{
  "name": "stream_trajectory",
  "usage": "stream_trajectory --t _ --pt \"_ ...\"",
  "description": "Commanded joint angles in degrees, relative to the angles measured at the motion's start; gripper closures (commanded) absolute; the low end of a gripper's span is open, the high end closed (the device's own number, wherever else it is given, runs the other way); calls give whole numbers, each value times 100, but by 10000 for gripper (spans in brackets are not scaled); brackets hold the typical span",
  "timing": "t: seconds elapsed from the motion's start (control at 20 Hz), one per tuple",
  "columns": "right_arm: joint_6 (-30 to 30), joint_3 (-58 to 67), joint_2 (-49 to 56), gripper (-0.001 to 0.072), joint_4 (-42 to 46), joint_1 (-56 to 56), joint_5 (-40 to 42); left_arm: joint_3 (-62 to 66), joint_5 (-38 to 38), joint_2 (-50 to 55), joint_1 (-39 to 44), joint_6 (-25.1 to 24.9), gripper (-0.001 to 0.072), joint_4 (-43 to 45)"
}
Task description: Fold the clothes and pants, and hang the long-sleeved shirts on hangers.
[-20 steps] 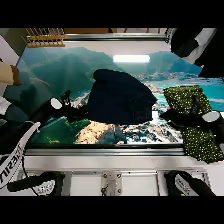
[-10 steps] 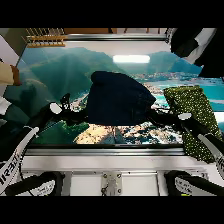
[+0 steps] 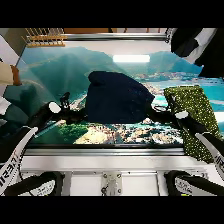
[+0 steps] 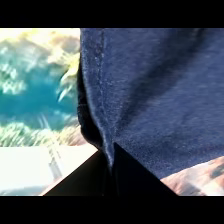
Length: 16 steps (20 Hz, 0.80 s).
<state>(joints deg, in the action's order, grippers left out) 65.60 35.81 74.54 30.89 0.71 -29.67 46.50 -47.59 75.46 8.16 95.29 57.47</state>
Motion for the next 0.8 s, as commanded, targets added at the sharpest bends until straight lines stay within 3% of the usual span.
stream_trajectory --t 0.0,0.2,0.35,0.6,0.75 --pt "-179 728 -597 665 575 48 -533 695 -13 -507 -271 -46 702 4" --pt "251 2935 -1718 665 1095 111 -2081 3023 -286 -1665 -675 -61 703 4" --pt "962 4332 -2417 665 1093 105 -2551 4680 -299 -2367 -682 -87 703 -4" --pt "1967 4959 -3497 665 1099 109 -2640 5836 -278 -3296 -684 -98 702 0" --pt "2938 4957 -3860 664 1207 109 -3254 5958 -278 -3567 -684 -96 702 9"
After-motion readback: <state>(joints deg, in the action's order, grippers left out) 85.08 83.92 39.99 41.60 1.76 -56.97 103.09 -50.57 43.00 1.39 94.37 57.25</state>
